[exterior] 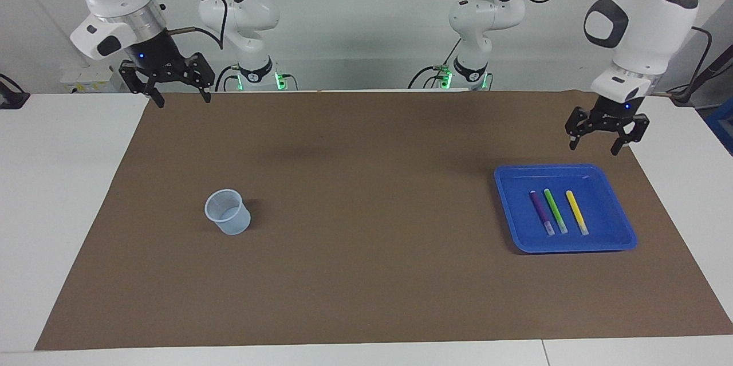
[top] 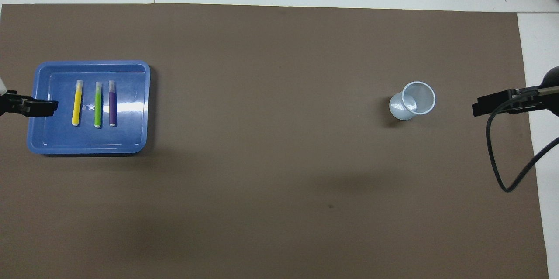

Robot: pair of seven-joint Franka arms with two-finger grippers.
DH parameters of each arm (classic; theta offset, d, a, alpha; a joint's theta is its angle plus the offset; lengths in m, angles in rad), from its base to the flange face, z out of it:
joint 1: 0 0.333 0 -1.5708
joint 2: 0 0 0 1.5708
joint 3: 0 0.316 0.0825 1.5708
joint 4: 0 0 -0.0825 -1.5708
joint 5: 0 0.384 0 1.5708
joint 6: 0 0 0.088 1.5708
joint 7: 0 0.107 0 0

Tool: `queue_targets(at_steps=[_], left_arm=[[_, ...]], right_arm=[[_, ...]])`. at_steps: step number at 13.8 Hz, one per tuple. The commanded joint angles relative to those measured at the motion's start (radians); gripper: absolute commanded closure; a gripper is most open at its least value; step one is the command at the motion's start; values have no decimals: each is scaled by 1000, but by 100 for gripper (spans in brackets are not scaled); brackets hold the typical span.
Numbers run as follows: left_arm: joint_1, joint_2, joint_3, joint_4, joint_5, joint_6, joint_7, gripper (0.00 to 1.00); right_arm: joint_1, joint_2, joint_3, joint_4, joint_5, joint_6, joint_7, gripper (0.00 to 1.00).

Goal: Transfer and insert pens with both arms
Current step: 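Reach the left gripper to the yellow pen while the right gripper advances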

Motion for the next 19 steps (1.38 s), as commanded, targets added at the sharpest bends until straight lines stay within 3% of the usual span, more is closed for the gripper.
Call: queue_targets(at_steps=[1, 2, 4, 5, 9, 13, 16, 19], left_arm=[[47, -5, -1, -88, -10, 62, 28, 17], [58, 10, -1, -89, -10, 97, 32, 16], [63, 47, 0, -84, -10, 166, 40, 1], [61, 48, 0, -82, -10, 164, 37, 0], [47, 79, 0, -82, -10, 167, -19, 0], [66, 250, 2, 2, -12, 201, -60, 1], [75, 268, 2, 20, -16, 146, -67, 13], [63, 337, 2, 54, -12, 158, -217, 16]], right_arm=[[11, -26, 4, -53, -6, 55, -1, 0], [19, -35, 4, -73, -6, 76, -1, 0], [22, -59, 5, -116, -6, 78, 0, 0], [22, -79, 5, -155, -6, 80, 3, 0], [46, -126, 8, -263, -4, 190, 46, 0], [100, -124, 10, -300, 4, 284, 149, 0], [114, -161, 12, -378, 30, 304, 206, 0], [142, -158, 12, -386, 99, 343, 321, 0]])
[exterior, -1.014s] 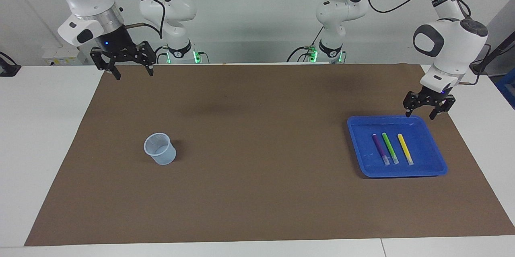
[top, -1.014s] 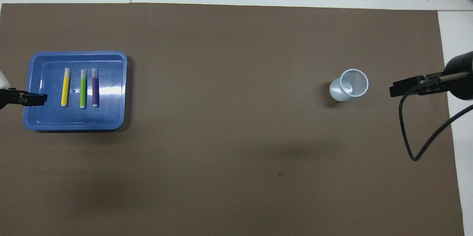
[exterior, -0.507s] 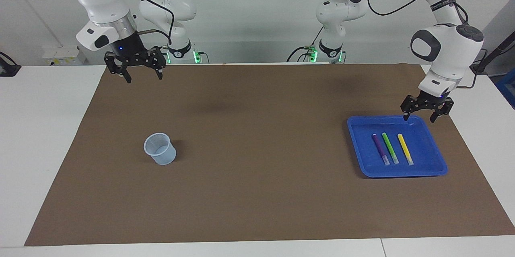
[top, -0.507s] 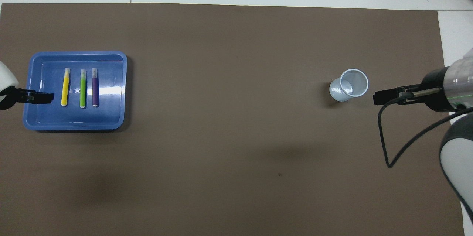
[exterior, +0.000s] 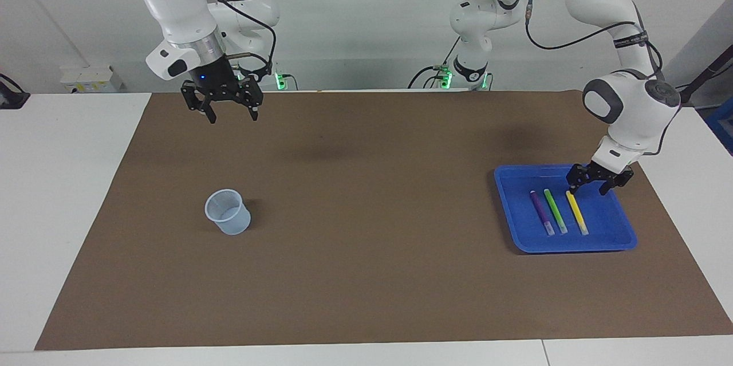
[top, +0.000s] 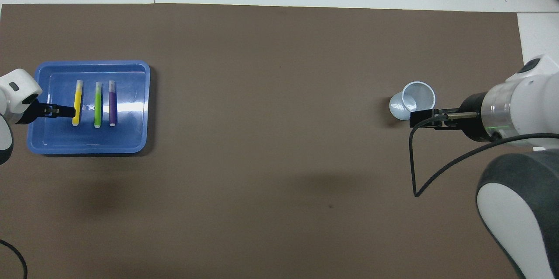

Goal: Transfer and insert pens with both arms
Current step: 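Reach the left gripper to the yellow pen while the right gripper advances, then grasp the yellow pen with the left gripper while the right gripper approaches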

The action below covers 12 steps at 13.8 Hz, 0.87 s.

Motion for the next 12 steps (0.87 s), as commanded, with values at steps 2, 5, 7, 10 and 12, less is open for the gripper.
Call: queue_targets(at_steps=[2, 5, 7, 10, 12], left_arm=[[-18, 52, -2, 48, -8, -24, -88, 23], [-20, 56, -4, 48, -7, -21, -84, 46], [-33, 64, -7, 37, -7, -19, -82, 57], [-44, 78, -5, 37, -7, 38, -82, 58], [-49, 79, -5, 35, -7, 48, -82, 57]], right_arm=[[63, -30, 1, -45, 37, 67, 169, 0], [158, 5, 1, -36, 38, 159, 331, 0], [210, 48, 1, -13, 95, 205, 460, 0], [234, 93, 1, 5, 120, 274, 514, 0], [256, 131, 5, 38, 121, 296, 552, 0]])
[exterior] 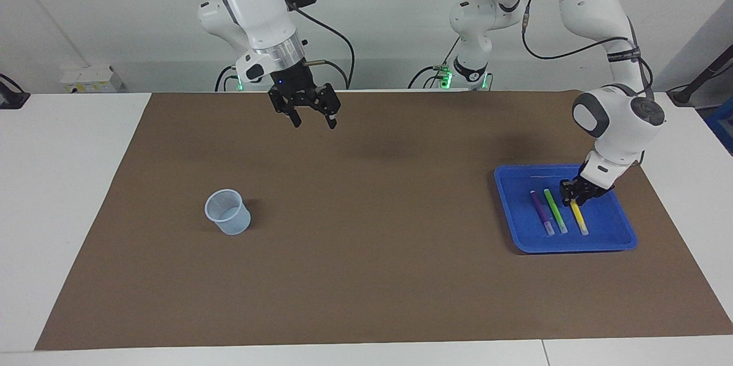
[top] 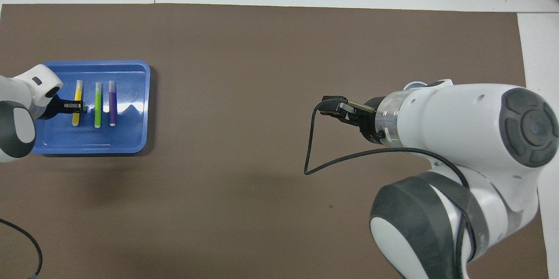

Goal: Transfer and insert pens with both arms
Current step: 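Grasp the yellow pen with the left gripper while the right gripper approaches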

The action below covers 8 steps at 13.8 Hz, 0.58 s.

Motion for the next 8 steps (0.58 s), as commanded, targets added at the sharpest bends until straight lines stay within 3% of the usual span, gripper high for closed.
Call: queue_targets(at_steps=[1, 4, 8], left_arm=[[-14, 18, 10, 12, -7, 31, -5, 57], [-13, 32, 11, 24, 1, 76, -4, 54], [-27, 43, 11, 65, 1, 67, -7, 54]], right_arm=[[42, 61, 1, 56, 20, 51, 83, 0], [74, 113, 1, 98, 20, 98, 165, 0], [80, 156, 3, 153, 118, 100, 161, 0]])
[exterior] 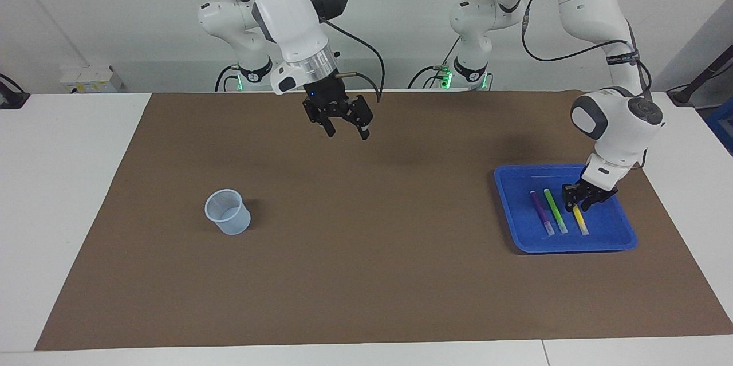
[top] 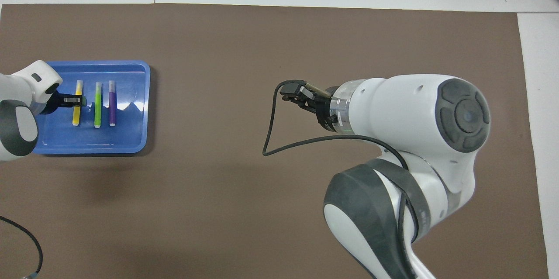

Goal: Transfer and insert pens with both arms
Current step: 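Grasp the yellow pen with the left gripper while the right gripper approaches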

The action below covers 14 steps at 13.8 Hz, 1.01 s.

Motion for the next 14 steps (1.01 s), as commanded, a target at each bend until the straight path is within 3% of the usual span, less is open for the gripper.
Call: queue_targets(at_steps=[1, 8, 10, 12, 14], left_arm=[[-27, 34, 13, 52, 0, 2, -8, 54], [-15, 62, 13, 54, 0, 19, -7, 55], [-12, 63, 13, 48, 0, 27, -7, 59], [-12, 63, 13, 42, 1, 28, -2, 67], [-12, 62, 13, 40, 0, 15, -4, 100]], right_arm=[[18, 54, 1, 77, 45, 1, 2, 0], [37, 123, 2, 161, 134, 18, 15, 0], [37, 123, 2, 161, 132, 15, 25, 0], [35, 125, 1, 166, 132, 4, 25, 0], [25, 141, 1, 224, 145, -31, 25, 0]])
